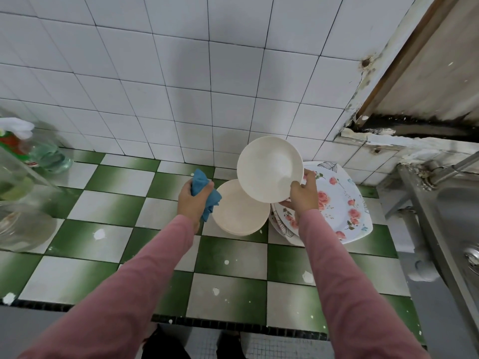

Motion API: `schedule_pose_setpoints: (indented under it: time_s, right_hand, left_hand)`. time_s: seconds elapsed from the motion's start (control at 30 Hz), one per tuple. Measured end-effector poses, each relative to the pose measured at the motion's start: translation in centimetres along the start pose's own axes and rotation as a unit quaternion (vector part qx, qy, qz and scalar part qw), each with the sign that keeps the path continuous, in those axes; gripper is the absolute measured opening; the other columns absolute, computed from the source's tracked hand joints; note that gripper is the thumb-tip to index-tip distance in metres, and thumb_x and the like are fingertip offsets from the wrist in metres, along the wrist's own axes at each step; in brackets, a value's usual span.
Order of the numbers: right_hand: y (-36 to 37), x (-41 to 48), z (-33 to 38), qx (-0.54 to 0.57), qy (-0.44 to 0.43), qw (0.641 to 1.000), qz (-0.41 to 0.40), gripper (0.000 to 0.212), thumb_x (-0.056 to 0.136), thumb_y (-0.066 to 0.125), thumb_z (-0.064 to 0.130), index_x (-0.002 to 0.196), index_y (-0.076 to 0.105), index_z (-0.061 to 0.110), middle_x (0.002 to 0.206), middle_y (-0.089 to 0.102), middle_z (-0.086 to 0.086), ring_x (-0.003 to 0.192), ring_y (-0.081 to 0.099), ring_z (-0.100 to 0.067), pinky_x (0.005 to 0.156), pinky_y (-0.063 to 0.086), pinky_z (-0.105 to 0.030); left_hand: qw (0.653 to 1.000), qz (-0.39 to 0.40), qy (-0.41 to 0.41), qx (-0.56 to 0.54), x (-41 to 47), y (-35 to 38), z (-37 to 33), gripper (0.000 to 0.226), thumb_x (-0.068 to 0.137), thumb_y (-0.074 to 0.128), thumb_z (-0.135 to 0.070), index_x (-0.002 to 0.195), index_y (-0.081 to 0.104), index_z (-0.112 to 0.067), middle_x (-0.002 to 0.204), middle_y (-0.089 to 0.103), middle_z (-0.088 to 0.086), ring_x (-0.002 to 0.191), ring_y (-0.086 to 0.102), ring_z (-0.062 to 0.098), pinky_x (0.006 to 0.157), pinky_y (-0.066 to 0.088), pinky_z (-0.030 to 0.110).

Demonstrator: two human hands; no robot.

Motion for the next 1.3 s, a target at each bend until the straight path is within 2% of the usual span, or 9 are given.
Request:
schedule_pose_setpoints:
  time_s: [0.07,0.23,0.5,0.67,0.77,0.9,1.03,1.17,1.3]
  right_hand:
    - [0.0,0.1,0.0,0.002,0.0,1.0,-0.007,0.048,0.094,0.034,0.004,0.135,0.043,0.028,0.106,0.057,-0.003,0.091,0.061,-0.02,0.07,0.062,-0.04]
    - [0.0,0.0,-0.2,0.002,-0.005,1.0,-0.03,0.051,0.093,0.036,0.004,0.134,0.043,0.032,0.112,0.055,-0.009,0.099,0.06,-0.028,0.075,0.062,-0.046]
    - [0.0,-0.8,-0.8,-0.021,-0.026,0.999,-0.036,0.047,0.094,0.043,0.009,0.13,0.042,0.038,0.123,0.054,-0.005,0.107,0.059,-0.035,0.079,0.06,-0.054]
    - [-0.2,-1.1,-0.9,-0.024,-0.043,0.998,-0.03,0.051,0.094,0.044,0.007,0.137,0.04,0.035,0.125,0.051,-0.002,0.109,0.056,-0.032,0.082,0.06,-0.049]
    - [0.0,-1.4,-0.9,-0.024,-0.055,0.998,-0.028,0.052,0.093,0.043,0.006,0.131,0.042,0.041,0.129,0.051,-0.002,0.11,0.056,-0.033,0.08,0.061,-0.047]
    - [0.2,-1.6,-0.6,-0.012,-0.074,0.997,-0.023,0.054,0.092,0.044,0.003,0.122,0.04,0.048,0.125,0.05,0.001,0.109,0.057,-0.03,0.086,0.059,-0.052]
    - [0.1,-1.6,-0.5,-0.008,-0.107,0.994,-0.025,0.056,0.092,0.042,-0.002,0.128,0.039,0.041,0.12,0.048,0.004,0.093,0.058,-0.013,0.088,0.057,-0.045]
    - [0.2,-1.6,-0.5,-0.008,-0.113,0.993,-0.029,0.057,0.091,0.045,-0.002,0.139,0.038,0.029,0.12,0.047,0.011,0.106,0.061,-0.028,0.083,0.056,-0.043]
    - [0.4,-1.7,-0.6,-0.002,-0.129,0.991,-0.03,0.053,0.089,0.045,-0.004,0.132,0.044,0.028,0.116,0.048,0.02,0.112,0.058,-0.029,0.091,0.056,-0.049]
  left_hand:
    - [1.0,0.006,0.003,-0.002,0.1,0.1,0.0,0.044,0.089,0.07,-0.026,0.127,0.052,-0.013,0.121,0.059,0.01,0.101,0.06,0.02,0.082,0.057,0.036]
    - [1.0,0.012,0.005,0.006,-0.1,0.3,0.0,0.049,0.089,0.069,-0.03,0.132,0.051,-0.013,0.124,0.058,0.008,0.111,0.059,0.024,0.095,0.054,0.044]
    - [1.0,0.006,0.012,0.015,-0.2,0.6,0.3,0.048,0.088,0.069,-0.033,0.129,0.053,-0.013,0.123,0.06,0.008,0.11,0.061,0.025,0.093,0.055,0.046]
    - [1.0,0.005,0.028,0.008,-0.5,0.9,0.1,0.032,0.089,0.068,-0.032,0.114,0.055,-0.017,0.11,0.061,0.004,0.096,0.061,0.017,0.079,0.056,0.034]
    - [1.0,0.004,0.03,0.008,-0.5,1.0,0.0,0.031,0.09,0.068,-0.032,0.114,0.054,-0.018,0.106,0.06,0.0,0.093,0.059,0.014,0.076,0.054,0.03]
    - [1.0,0.004,0.03,0.007,-0.5,1.3,0.0,0.03,0.09,0.068,-0.031,0.113,0.053,-0.019,0.102,0.059,-0.002,0.091,0.059,0.013,0.074,0.052,0.029]
    - [0.999,0.003,0.032,0.01,-0.5,1.4,-0.2,0.031,0.09,0.068,-0.031,0.114,0.054,-0.017,0.108,0.06,0.002,0.095,0.06,0.016,0.073,0.052,0.027]
    - [0.999,0.004,0.029,0.012,-0.5,1.4,-0.1,0.032,0.09,0.068,-0.032,0.116,0.053,-0.018,0.113,0.06,0.004,0.102,0.06,0.02,0.077,0.052,0.03]
    - [0.999,0.005,0.032,0.011,-0.5,1.4,-0.1,0.033,0.09,0.067,-0.032,0.116,0.053,-0.017,0.114,0.06,0.005,0.104,0.059,0.021,0.079,0.052,0.032]
Point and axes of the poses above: each hand's wrist, its own x-axis towards the middle knuckle, its own y-axis out of the palm, z = x × y, the point moved 1 cm from there along x, towards the middle knuckle
